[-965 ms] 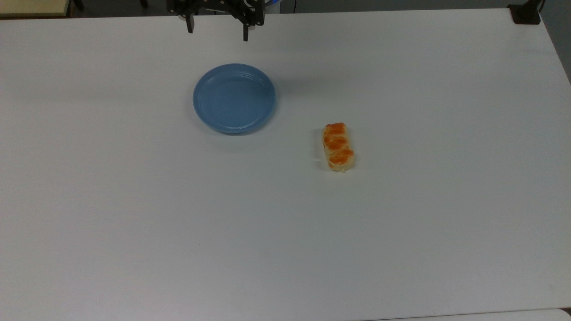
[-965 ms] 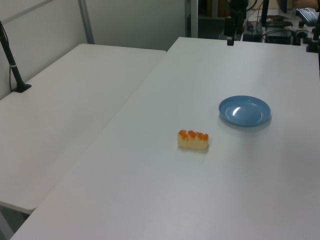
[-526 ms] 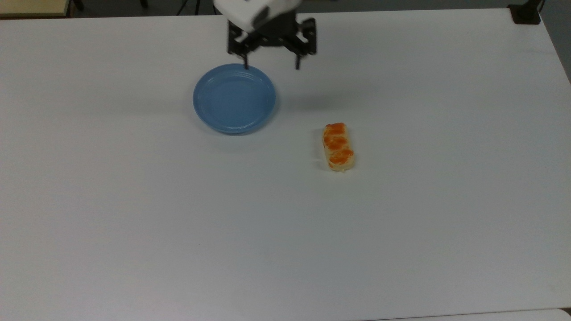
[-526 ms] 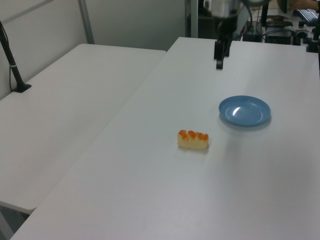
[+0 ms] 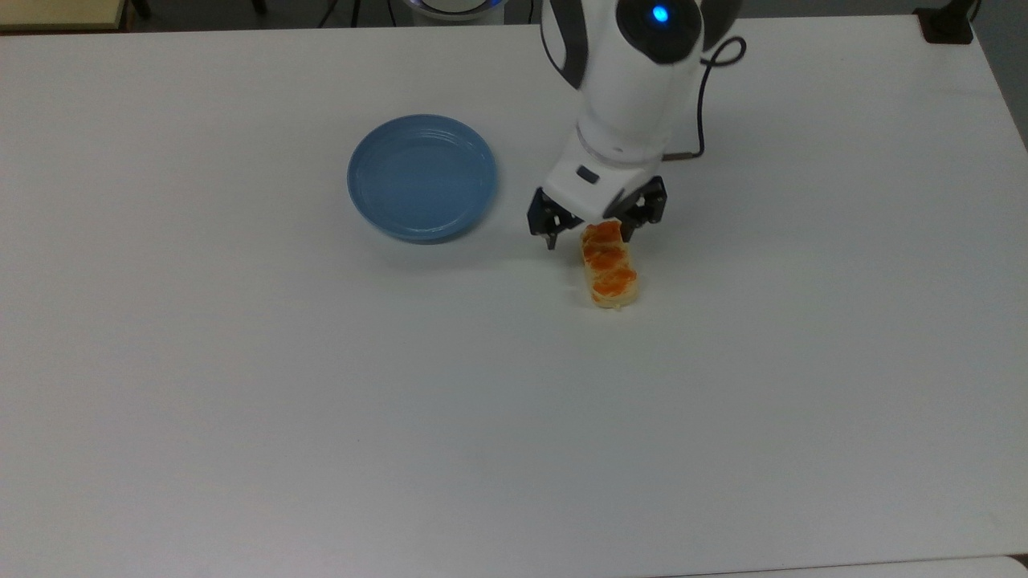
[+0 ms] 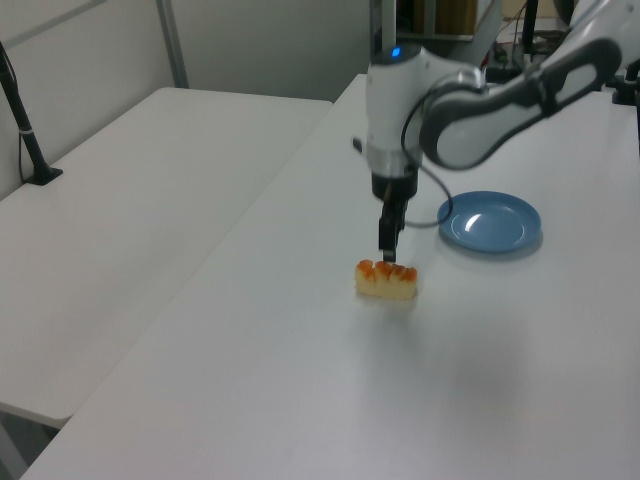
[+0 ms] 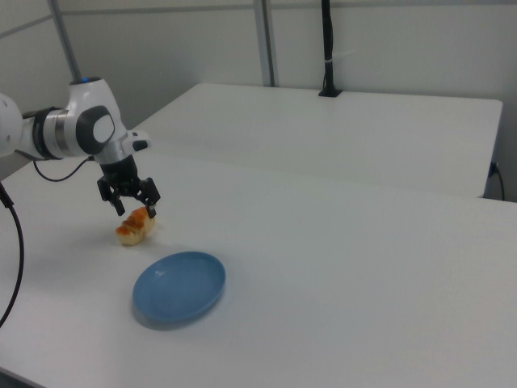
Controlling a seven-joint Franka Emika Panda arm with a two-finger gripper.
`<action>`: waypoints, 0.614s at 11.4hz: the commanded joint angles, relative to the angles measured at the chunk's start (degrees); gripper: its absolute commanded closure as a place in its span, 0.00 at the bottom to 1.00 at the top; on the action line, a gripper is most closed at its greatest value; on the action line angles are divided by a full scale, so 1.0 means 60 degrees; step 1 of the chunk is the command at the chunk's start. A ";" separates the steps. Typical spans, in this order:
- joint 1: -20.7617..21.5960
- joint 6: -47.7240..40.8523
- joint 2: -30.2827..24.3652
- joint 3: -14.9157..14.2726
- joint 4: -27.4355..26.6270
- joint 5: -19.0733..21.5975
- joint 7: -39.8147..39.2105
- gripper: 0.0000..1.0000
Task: Put the bread onto the plate
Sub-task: 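Move the open gripper over the bread roll and lower it, then close the gripper on the orange-topped bread roll and lift it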
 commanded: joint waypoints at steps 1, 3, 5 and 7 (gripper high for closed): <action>0.0278 0.0791 0.0664 0.0189 0.0094 -0.0130 0.0915 0.00; 0.0235 0.0911 0.0915 0.0204 0.0079 -0.0278 0.1153 0.00; 0.0191 0.0839 0.0843 0.0204 0.0079 -0.0293 0.1065 0.33; 0.0177 0.0547 0.0493 0.0204 0.0065 -0.0278 0.1064 0.66</action>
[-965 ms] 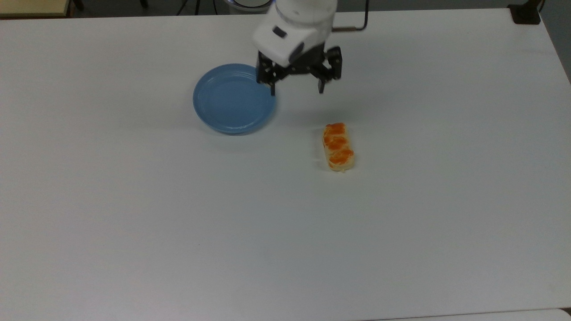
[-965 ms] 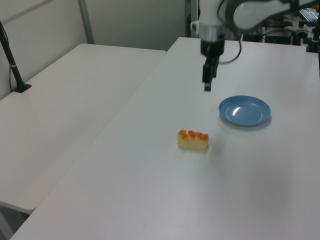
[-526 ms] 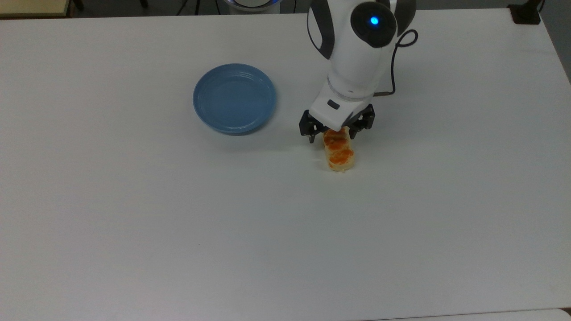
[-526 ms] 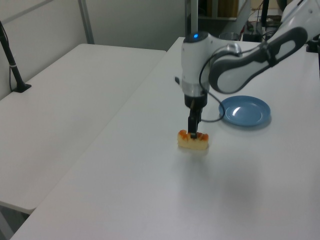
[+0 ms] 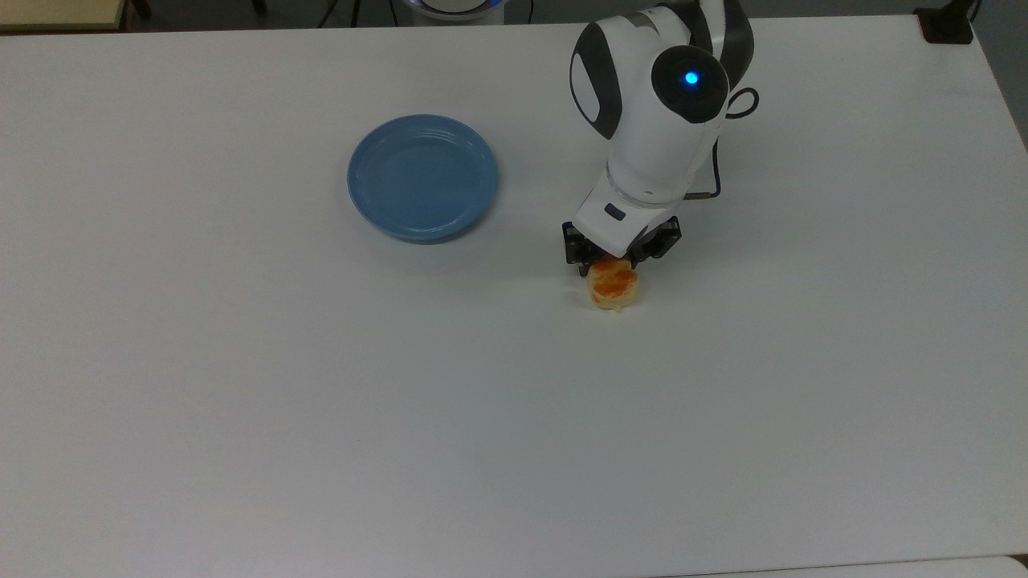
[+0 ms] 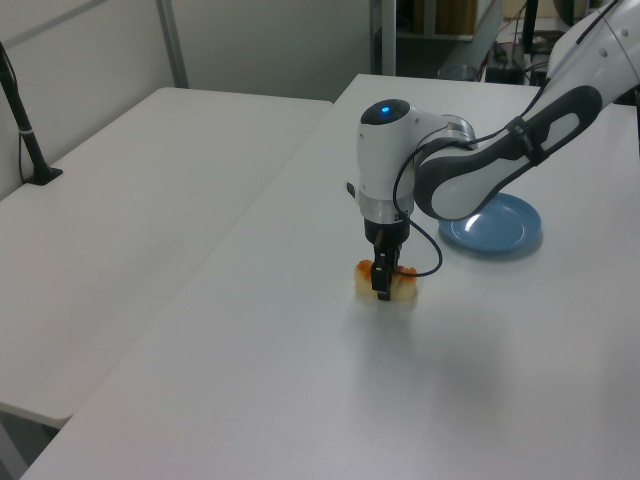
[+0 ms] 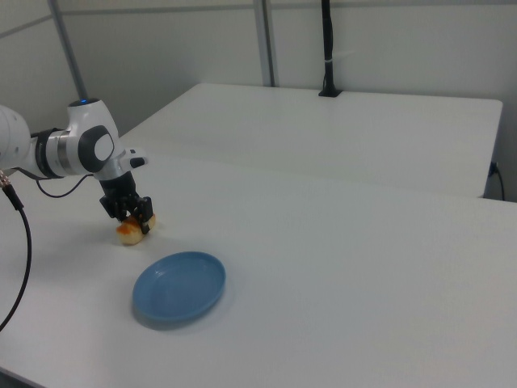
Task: Put the bread onto the plate
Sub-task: 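Close the gripper on the orange-topped bread roll and lift it, then carry the held bread roll over the blue plate and lower it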
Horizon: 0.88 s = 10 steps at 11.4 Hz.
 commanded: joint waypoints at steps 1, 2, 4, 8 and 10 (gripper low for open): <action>-0.0036 -0.0709 -0.0757 0.0001 -0.0043 -0.0140 0.0201 0.67; -0.0123 -0.1279 -0.1224 0.0015 -0.0043 -0.0111 0.0114 0.67; -0.0837 -0.2407 -0.2220 0.0277 -0.0260 -0.0067 -0.0511 0.66; -0.2713 -0.2911 -0.4069 0.0572 -0.2541 -0.0139 -0.2549 0.64; -0.3213 -0.2852 -0.3998 0.0543 -0.3043 -0.0402 -0.2903 0.61</action>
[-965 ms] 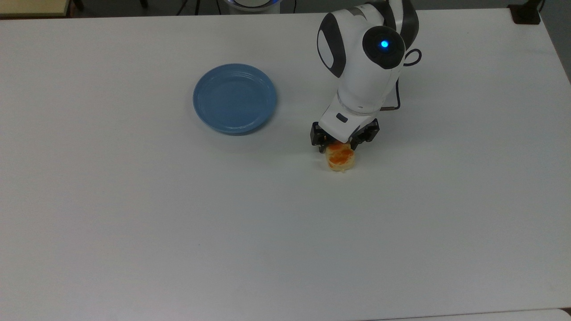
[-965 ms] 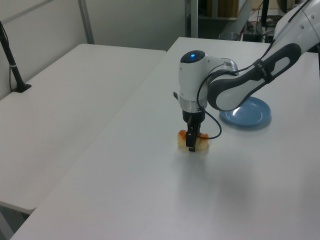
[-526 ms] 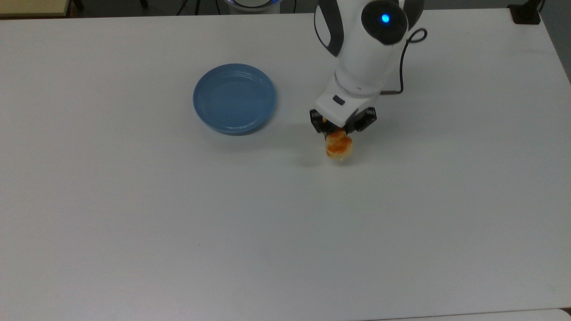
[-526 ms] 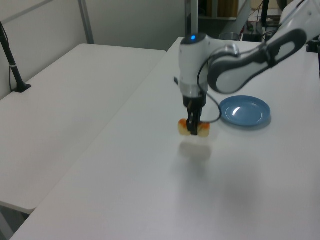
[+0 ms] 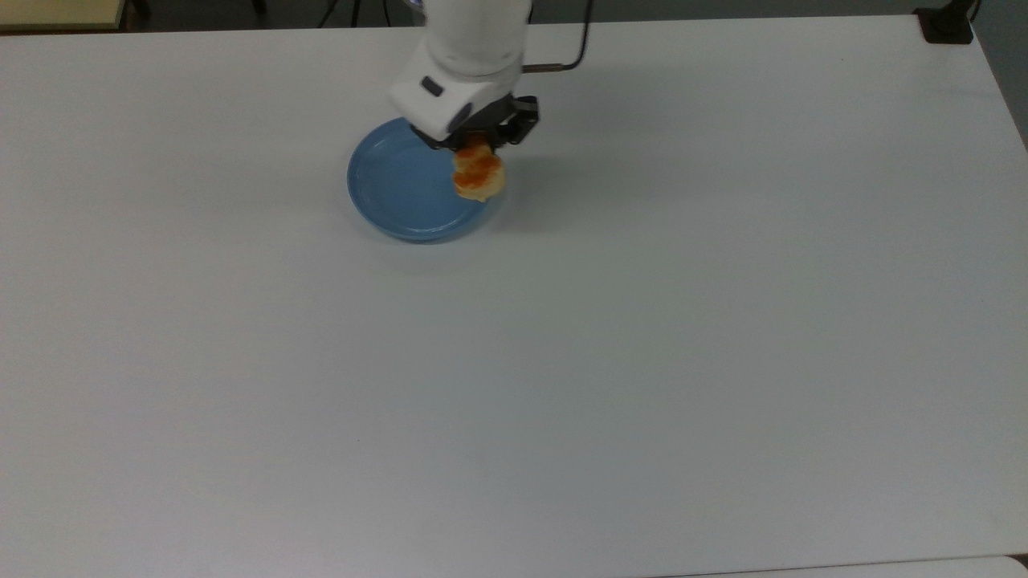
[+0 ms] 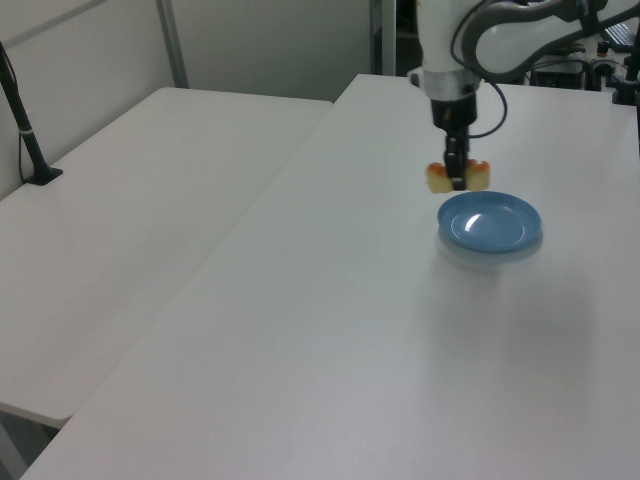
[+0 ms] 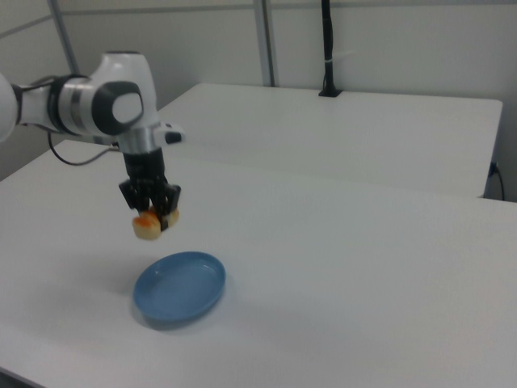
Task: Put the bread onto the plate
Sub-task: 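Carry the held bread roll over the blue plate and lower it, then open the gripper to release the bread and raise it away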
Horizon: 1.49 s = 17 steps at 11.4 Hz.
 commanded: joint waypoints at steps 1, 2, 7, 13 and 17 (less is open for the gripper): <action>-0.0493 0.0668 -0.0246 0.0169 -0.1441 -0.0587 -0.0407 0.59; -0.0493 0.1193 -0.0187 0.0154 -0.1880 -0.0690 -0.0407 0.57; -0.0757 0.1726 0.0195 0.0096 -0.2178 -0.1087 -0.0333 0.00; -0.0742 -0.1298 -0.0845 0.0183 0.0304 -0.0911 0.0501 0.00; -0.1355 -0.2082 -0.1344 0.0227 0.2024 -0.0138 0.0560 0.00</action>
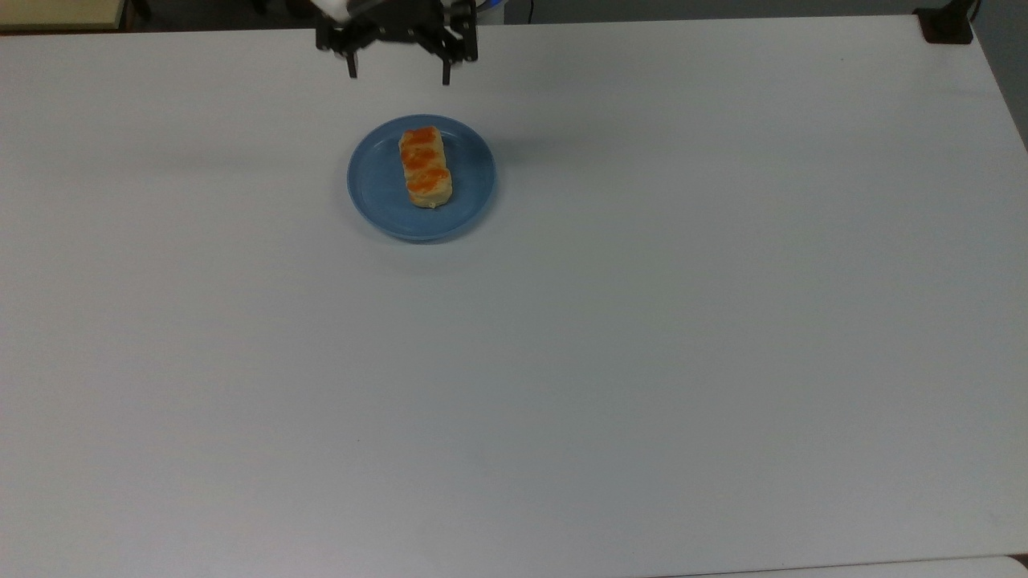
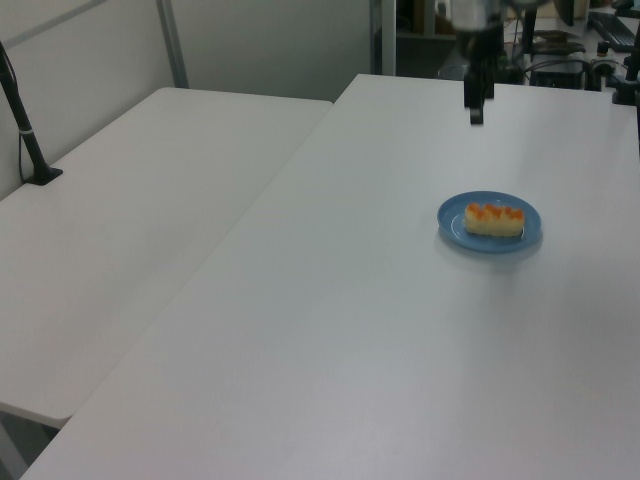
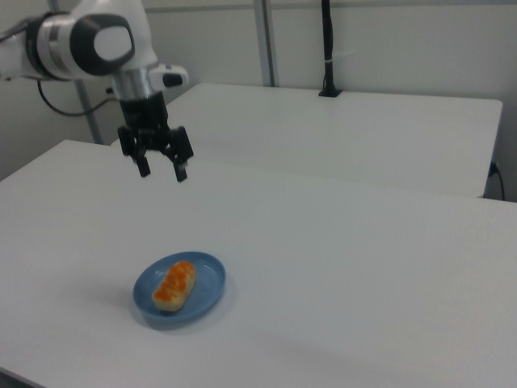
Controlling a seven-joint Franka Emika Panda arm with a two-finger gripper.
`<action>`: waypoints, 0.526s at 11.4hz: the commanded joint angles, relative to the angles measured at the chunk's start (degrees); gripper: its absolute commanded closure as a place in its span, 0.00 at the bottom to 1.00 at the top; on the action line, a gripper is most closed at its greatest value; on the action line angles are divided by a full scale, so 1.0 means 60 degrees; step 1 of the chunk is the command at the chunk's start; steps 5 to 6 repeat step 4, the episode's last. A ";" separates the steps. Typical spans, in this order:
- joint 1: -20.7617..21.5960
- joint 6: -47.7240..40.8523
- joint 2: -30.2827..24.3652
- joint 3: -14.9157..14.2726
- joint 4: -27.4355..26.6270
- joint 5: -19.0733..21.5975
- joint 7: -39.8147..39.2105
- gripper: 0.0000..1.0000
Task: Put the bread onto the plate
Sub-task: 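Open the gripper to release the bread and raise it away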
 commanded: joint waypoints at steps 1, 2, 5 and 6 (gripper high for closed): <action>-0.0620 -0.0365 -0.0114 0.0122 0.0854 0.0682 0.0182 0.00; -0.0708 -0.0365 -0.0114 0.0122 0.0958 0.0683 0.0182 0.00; -0.0768 -0.0351 -0.0114 0.0108 0.0959 0.0683 0.0123 0.00; -0.0768 -0.0351 -0.0114 0.0108 0.0959 0.0683 0.0123 0.00</action>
